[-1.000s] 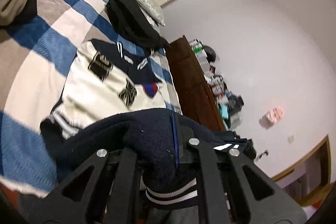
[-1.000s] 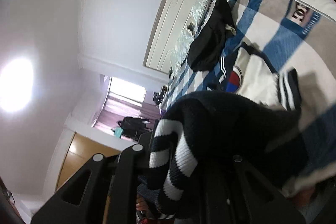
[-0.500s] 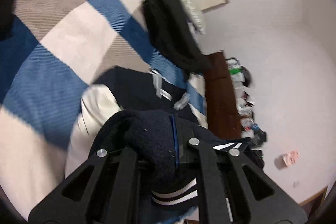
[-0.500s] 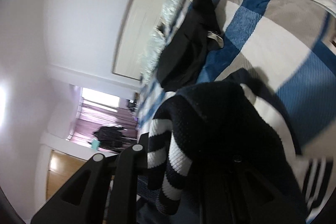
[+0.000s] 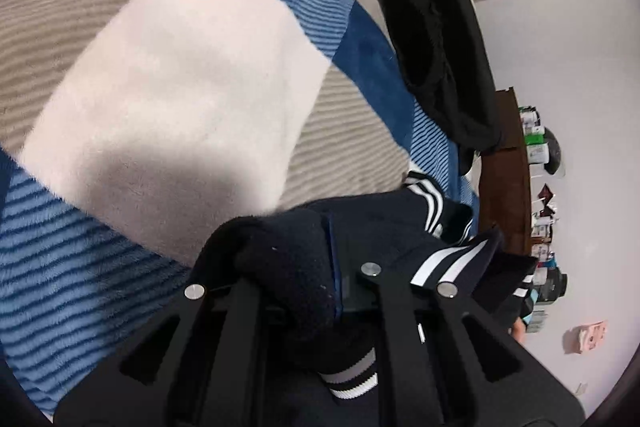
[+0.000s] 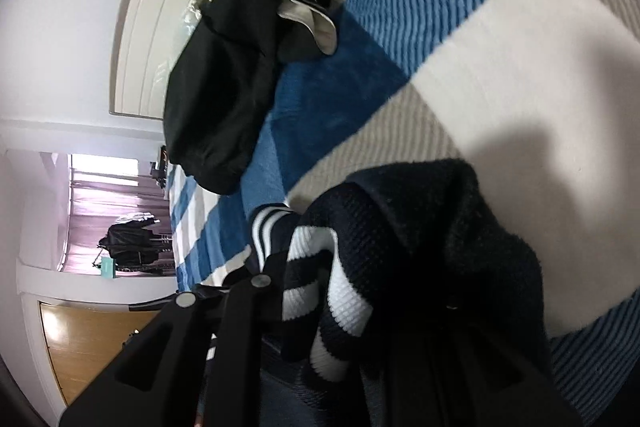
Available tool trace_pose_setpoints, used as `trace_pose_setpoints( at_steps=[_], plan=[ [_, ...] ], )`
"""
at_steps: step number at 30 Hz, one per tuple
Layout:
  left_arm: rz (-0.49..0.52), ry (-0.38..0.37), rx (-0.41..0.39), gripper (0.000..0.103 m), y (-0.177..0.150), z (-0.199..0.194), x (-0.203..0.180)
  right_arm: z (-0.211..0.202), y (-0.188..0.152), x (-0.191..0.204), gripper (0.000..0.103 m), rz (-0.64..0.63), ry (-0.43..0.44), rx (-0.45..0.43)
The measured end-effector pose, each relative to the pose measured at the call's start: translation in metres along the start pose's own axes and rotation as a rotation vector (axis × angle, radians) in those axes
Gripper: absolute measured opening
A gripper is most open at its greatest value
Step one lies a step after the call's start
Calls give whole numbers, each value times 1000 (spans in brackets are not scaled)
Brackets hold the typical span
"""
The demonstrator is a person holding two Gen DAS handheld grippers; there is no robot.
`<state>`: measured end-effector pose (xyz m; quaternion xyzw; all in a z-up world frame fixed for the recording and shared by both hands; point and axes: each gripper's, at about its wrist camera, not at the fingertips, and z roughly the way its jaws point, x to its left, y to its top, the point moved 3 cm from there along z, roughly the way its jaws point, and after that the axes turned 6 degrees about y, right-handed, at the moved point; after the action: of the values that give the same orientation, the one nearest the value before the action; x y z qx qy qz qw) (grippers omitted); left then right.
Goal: Fold large clothes
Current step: 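Open both grippers and release the folded hem onto the jacket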
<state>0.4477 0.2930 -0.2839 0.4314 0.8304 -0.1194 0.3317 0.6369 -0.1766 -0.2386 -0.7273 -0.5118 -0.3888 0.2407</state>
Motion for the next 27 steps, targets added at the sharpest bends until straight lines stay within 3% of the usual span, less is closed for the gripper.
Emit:
trace_pose_setpoints(
  at_steps=[4, 5, 6, 7, 8, 12, 17, 22, 27],
  plan=[
    [76, 21, 11, 22, -5, -9, -9, -8, -2, 7, 27, 0, -7, 45],
    [89, 21, 15, 26, -5, -10, -10, -13, -5, 14, 43, -22, -3, 54],
    [113, 3, 16, 51, -9, -17, -13, -21, -9, 24, 66, -48, 16, 51],
    [130, -9, 10, 83, -13, -24, -17, -29, -13, 34, 75, -67, 34, 40],
    [154, -16, -5, 89, -19, -35, -22, -43, -21, 47, 86, -93, 64, 22],
    [238, 90, -65, 96, -41, -79, -39, -91, -53, 90, 94, -186, 87, -4],
    [395, 206, -182, 96, -91, -137, -63, -134, -112, 133, 99, -359, 77, -14],
    [551, 223, -237, 96, -165, -148, -84, -140, -201, 130, 99, -534, 52, 31],
    [662, 185, -306, 97, -207, -124, -101, -125, -246, 103, 99, -657, 13, -17]
  ],
)
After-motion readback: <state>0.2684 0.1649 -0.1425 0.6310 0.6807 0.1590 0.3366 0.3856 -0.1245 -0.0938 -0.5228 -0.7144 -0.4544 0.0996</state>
